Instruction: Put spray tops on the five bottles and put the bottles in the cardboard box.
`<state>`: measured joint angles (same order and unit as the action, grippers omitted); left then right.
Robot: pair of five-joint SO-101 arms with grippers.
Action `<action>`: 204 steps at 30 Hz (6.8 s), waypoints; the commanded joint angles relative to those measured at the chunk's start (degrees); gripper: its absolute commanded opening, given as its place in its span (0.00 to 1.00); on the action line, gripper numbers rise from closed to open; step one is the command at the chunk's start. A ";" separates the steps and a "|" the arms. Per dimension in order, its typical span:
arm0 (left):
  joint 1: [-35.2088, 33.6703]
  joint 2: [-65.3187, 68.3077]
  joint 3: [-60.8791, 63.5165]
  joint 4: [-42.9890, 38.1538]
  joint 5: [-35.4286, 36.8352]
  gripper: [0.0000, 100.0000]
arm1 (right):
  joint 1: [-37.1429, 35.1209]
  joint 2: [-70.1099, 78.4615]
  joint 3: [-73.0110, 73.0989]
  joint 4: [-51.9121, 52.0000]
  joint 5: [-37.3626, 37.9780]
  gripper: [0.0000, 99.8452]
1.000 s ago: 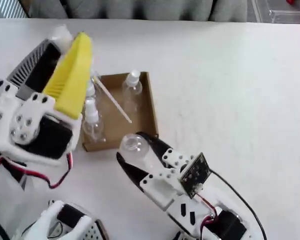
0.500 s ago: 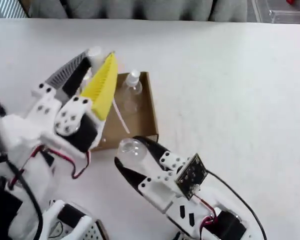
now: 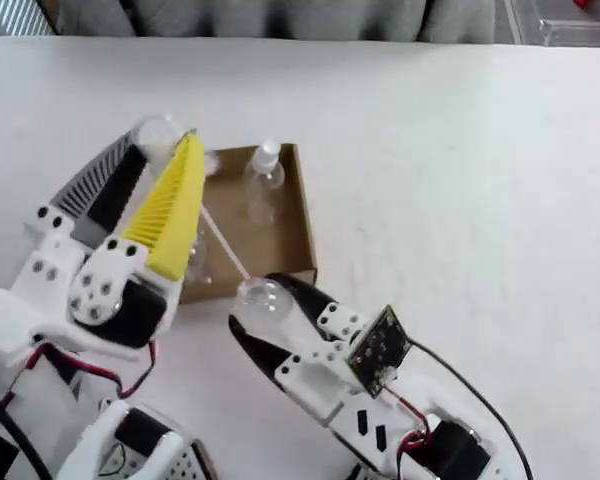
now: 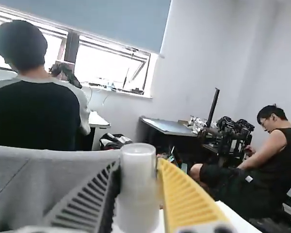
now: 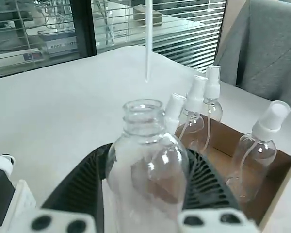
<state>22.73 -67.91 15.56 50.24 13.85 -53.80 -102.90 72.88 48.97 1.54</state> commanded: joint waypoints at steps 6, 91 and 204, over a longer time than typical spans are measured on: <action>6.20 -4.62 8.79 0.00 -0.18 0.02 | -0.57 -0.40 -0.53 -1.27 0.53 0.02; 14.81 -37.05 25.14 29.19 -0.09 0.02 | 21.05 33.10 -35.52 -26.24 -0.09 0.02; -37.32 -37.05 36.84 28.22 -29.45 0.02 | 17.36 42.15 -21.10 -13.76 -8.00 0.02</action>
<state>-8.84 -104.75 50.73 81.71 -13.49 -37.27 -61.23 51.52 37.19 -7.52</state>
